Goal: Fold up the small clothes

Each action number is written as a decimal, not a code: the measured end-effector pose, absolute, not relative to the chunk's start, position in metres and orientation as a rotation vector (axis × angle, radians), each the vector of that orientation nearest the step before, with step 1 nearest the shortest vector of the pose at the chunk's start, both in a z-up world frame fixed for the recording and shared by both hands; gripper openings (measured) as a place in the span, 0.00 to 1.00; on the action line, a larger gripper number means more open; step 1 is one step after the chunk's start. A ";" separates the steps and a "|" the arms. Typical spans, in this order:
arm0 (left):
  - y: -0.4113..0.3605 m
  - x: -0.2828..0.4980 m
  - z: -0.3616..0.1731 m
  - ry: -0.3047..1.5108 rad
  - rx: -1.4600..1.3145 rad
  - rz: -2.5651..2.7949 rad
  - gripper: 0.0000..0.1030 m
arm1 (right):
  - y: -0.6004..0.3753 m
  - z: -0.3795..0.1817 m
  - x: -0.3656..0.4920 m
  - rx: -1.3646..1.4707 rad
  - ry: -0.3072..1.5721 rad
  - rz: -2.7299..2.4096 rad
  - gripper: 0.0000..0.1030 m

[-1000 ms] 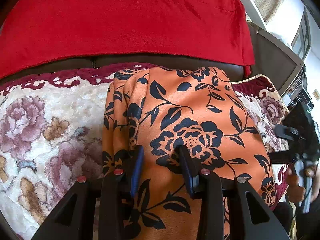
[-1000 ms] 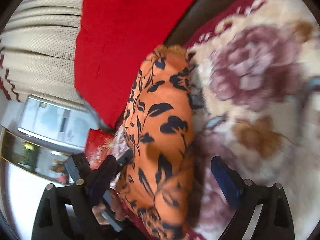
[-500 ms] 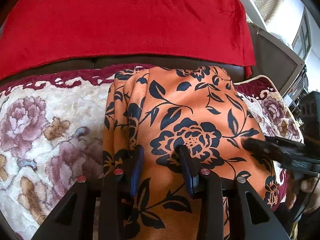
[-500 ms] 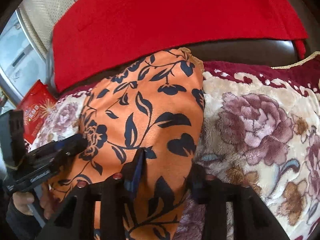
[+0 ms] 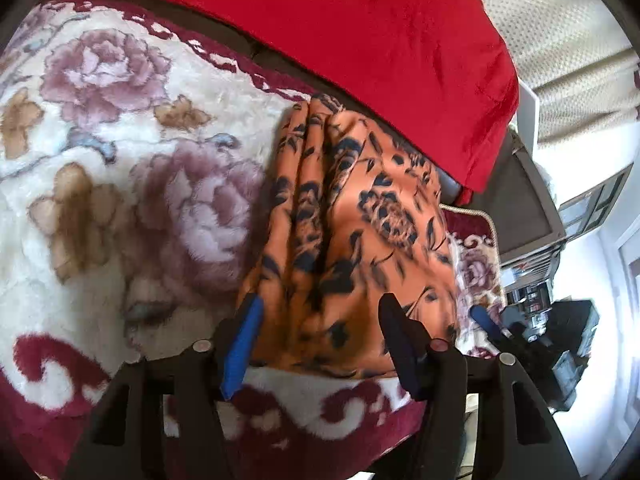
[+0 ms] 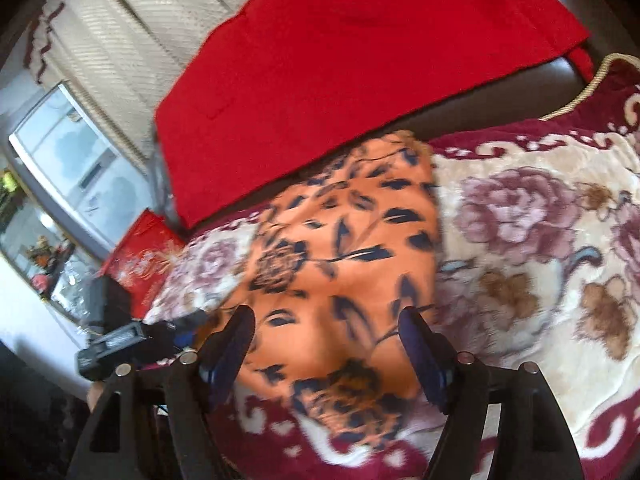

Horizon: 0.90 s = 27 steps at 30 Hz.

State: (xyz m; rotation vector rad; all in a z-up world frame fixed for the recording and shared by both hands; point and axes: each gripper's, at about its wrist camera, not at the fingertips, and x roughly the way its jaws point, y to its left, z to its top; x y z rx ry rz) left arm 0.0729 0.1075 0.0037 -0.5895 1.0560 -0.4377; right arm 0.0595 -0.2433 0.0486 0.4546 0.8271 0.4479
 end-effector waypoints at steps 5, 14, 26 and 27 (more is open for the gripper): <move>0.104 0.071 -0.024 1.125 -0.597 -0.409 0.17 | -0.223 0.039 0.056 0.440 0.884 0.490 0.75; 0.090 0.056 0.029 1.002 -0.333 -0.215 0.67 | -0.247 0.030 0.047 0.591 0.856 0.473 0.81; 0.077 0.076 0.038 1.003 -0.227 -0.157 0.67 | -0.273 0.016 0.053 0.678 0.876 0.437 0.81; 0.076 0.077 0.039 1.004 -0.222 -0.157 0.68 | -0.275 0.014 0.054 0.684 0.880 0.436 0.81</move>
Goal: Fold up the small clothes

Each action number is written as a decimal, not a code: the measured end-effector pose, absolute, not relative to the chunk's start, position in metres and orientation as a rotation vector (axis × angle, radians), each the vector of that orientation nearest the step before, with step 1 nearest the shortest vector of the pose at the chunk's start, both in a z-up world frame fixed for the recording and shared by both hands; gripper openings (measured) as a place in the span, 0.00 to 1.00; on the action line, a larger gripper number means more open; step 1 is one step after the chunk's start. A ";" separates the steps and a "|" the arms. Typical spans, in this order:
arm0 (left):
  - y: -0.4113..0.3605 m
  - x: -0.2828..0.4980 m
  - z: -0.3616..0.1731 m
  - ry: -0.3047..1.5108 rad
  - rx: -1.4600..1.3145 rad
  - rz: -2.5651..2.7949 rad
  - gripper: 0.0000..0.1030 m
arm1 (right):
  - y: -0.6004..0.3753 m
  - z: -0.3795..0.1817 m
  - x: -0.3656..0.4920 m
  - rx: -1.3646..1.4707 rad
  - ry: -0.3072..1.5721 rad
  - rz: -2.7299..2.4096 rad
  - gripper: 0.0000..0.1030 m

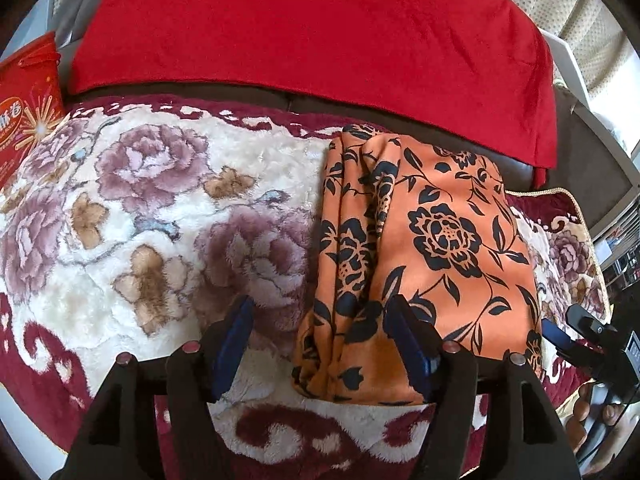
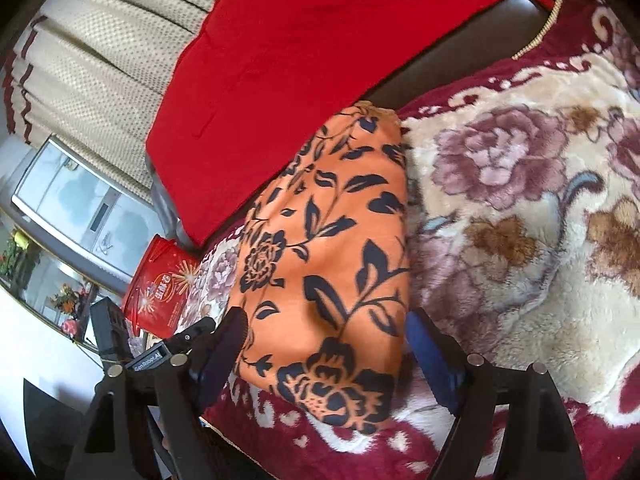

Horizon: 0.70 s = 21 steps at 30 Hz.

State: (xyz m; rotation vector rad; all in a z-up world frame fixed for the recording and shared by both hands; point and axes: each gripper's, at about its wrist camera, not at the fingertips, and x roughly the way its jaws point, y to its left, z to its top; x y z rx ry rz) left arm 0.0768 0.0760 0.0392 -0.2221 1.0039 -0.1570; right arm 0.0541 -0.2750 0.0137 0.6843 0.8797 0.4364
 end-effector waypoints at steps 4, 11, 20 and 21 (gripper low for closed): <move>0.070 0.086 0.038 1.010 -0.220 -0.189 0.68 | -0.279 0.007 0.061 0.699 0.893 0.439 0.81; 0.070 0.119 0.001 1.146 -0.403 -0.353 0.78 | -0.274 -0.014 0.100 0.759 0.961 0.463 0.82; 0.064 0.106 0.018 1.063 -0.424 -0.404 0.28 | -0.228 0.005 0.118 0.501 1.031 0.493 0.36; 0.063 0.103 0.028 1.038 -0.442 -0.413 0.28 | -0.227 0.018 0.116 0.471 1.006 0.492 0.35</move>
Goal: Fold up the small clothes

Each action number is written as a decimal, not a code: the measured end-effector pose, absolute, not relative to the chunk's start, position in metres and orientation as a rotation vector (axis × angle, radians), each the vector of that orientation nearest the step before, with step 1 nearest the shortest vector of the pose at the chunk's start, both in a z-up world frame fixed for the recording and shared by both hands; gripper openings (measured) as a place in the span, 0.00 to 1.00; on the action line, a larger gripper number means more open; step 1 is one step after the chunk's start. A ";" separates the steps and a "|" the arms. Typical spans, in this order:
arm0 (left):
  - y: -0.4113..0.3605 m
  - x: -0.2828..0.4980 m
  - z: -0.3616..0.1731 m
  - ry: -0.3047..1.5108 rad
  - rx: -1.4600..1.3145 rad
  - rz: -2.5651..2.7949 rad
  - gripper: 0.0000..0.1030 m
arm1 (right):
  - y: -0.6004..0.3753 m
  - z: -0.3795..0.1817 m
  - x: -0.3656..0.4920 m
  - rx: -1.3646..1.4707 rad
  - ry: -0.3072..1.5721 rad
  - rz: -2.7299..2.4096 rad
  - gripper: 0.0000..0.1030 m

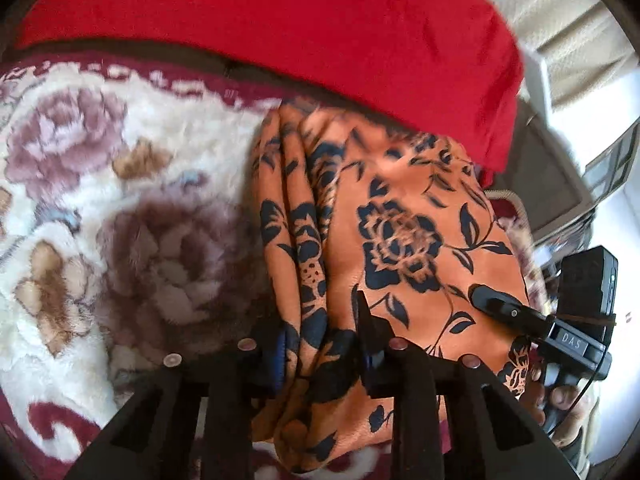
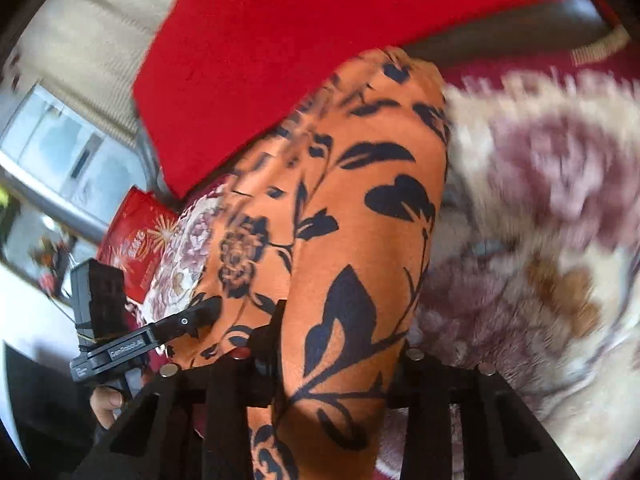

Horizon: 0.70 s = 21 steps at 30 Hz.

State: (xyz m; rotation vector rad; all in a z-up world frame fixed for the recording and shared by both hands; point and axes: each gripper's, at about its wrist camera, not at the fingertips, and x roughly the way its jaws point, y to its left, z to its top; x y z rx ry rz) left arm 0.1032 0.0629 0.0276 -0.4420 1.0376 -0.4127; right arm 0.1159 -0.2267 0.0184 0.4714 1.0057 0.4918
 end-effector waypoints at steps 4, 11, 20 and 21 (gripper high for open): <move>0.046 0.095 0.077 0.928 -0.413 -0.442 0.28 | -0.230 0.075 0.108 0.377 0.900 0.500 0.34; 0.001 0.112 0.088 0.900 -0.348 -0.443 0.29 | -0.270 0.110 0.123 0.373 0.828 0.488 0.34; -0.014 0.110 0.017 1.093 -0.326 -0.414 0.67 | -0.312 0.000 0.125 0.394 1.040 0.279 0.67; -0.010 0.104 0.022 1.088 -0.318 -0.392 0.72 | -0.317 -0.001 0.118 0.408 1.003 0.268 0.74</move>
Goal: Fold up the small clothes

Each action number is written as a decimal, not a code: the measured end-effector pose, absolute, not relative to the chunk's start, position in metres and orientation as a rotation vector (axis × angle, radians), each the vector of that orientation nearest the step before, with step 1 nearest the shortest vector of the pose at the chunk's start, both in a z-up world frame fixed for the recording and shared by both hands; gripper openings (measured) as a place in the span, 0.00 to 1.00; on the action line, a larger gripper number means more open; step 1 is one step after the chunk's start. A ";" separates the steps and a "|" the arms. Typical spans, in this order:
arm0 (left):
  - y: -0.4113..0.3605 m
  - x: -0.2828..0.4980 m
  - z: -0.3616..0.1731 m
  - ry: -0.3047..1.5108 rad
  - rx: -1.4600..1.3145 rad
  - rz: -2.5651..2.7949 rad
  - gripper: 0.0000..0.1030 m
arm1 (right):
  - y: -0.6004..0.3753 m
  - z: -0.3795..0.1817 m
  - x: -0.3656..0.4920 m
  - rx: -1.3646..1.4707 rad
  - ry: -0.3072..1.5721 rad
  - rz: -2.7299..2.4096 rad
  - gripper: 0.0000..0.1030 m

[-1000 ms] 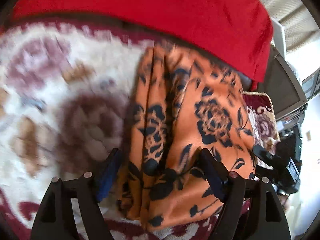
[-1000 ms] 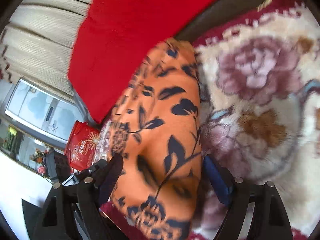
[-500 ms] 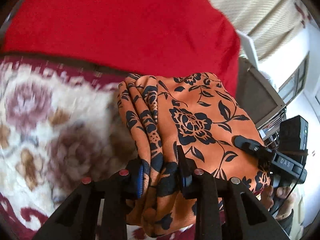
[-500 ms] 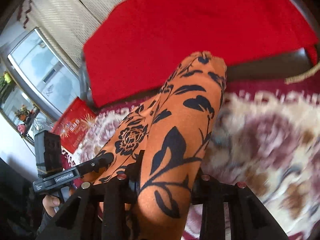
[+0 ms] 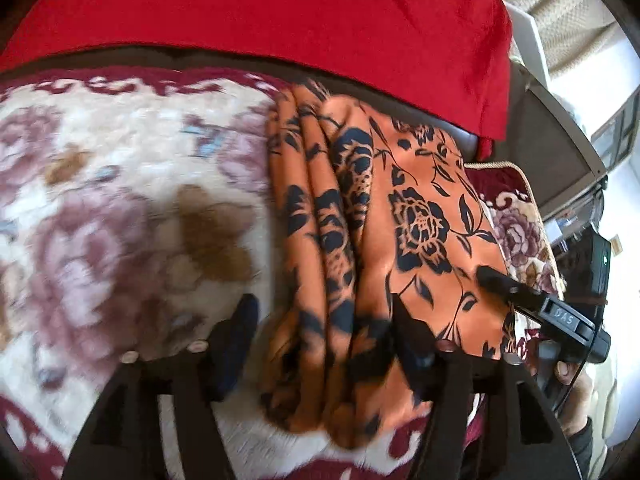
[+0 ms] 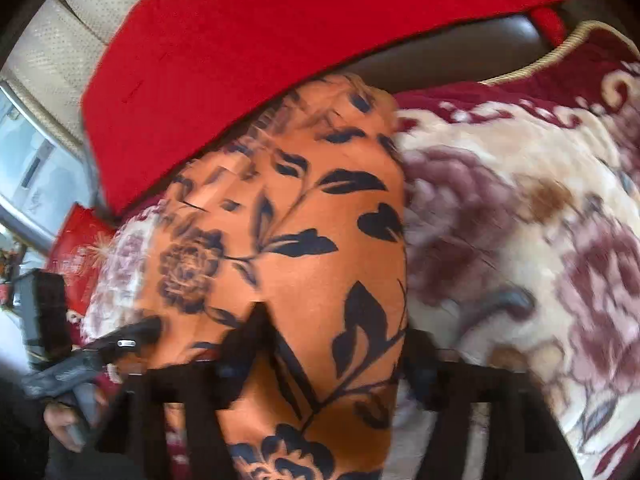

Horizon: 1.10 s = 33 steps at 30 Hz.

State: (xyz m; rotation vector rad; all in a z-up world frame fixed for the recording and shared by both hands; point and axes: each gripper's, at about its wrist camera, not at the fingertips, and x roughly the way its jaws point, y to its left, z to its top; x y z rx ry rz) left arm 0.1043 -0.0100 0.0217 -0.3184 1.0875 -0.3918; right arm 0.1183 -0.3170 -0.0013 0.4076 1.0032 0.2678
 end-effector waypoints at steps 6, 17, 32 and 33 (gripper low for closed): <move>0.008 0.056 0.061 0.930 -0.160 -0.215 0.78 | -0.321 0.038 0.062 0.367 0.797 0.056 0.76; -0.006 -0.026 0.119 0.681 -0.026 -0.044 0.85 | -0.223 0.085 -0.061 0.038 0.711 -0.015 0.96; -0.032 -0.061 0.179 0.636 -0.056 -0.099 0.92 | -0.240 0.150 -0.104 0.026 0.614 -0.146 1.00; -0.033 -0.061 0.179 0.638 -0.045 -0.094 0.94 | -0.241 0.150 -0.104 0.030 0.619 -0.146 1.00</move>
